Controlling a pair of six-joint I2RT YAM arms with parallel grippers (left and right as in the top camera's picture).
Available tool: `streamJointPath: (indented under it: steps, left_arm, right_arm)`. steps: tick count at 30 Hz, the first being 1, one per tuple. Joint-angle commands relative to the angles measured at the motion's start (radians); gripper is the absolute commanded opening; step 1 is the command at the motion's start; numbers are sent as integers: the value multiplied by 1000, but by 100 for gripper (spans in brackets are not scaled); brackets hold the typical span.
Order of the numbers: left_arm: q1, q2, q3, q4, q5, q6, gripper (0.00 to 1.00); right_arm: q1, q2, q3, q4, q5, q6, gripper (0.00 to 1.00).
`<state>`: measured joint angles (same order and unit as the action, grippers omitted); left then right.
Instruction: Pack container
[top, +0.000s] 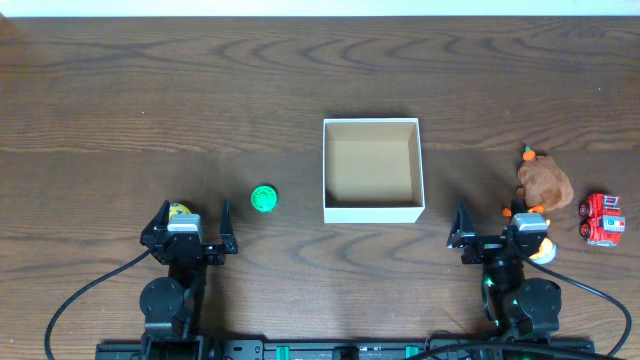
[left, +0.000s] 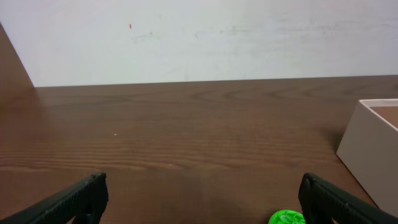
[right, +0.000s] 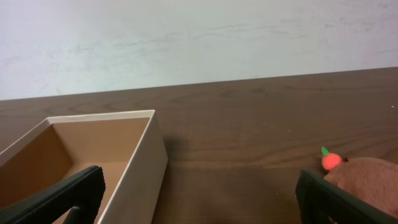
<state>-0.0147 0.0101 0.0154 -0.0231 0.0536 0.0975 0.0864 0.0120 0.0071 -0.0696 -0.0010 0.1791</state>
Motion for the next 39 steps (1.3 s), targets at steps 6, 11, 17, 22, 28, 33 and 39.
streamJointPath:
  steps: [6, 11, 17, 22, 28, 33, 39]
  left_arm:
    - [4, -4, -11, -43, 14, -8, 98]
    - [4, -4, -11, -43, 14, -8, 98]
    - [4, -4, -11, -43, 14, -8, 98]
    - [4, -4, -11, -43, 14, -8, 98]
    - [4, -4, -11, -43, 13, -8, 98]
    - [4, -4, -11, -43, 14, -8, 98]
    - [4, 0, -5, -48, 14, -106, 98]
  right_arm:
    - [-7, -5, -2, -5, -3, 10, 99]
    - [-7, -5, -2, -5, -3, 10, 99]
    - [-7, -5, -2, -5, -3, 10, 99]
    - [-7, -5, -2, -4, -4, 11, 99]
    - [-7, -5, -2, -4, -7, 11, 99]
    - [-7, -1, -2, -5, -7, 11, 99]
    - [-7, 64, 0, -5, -7, 11, 99]
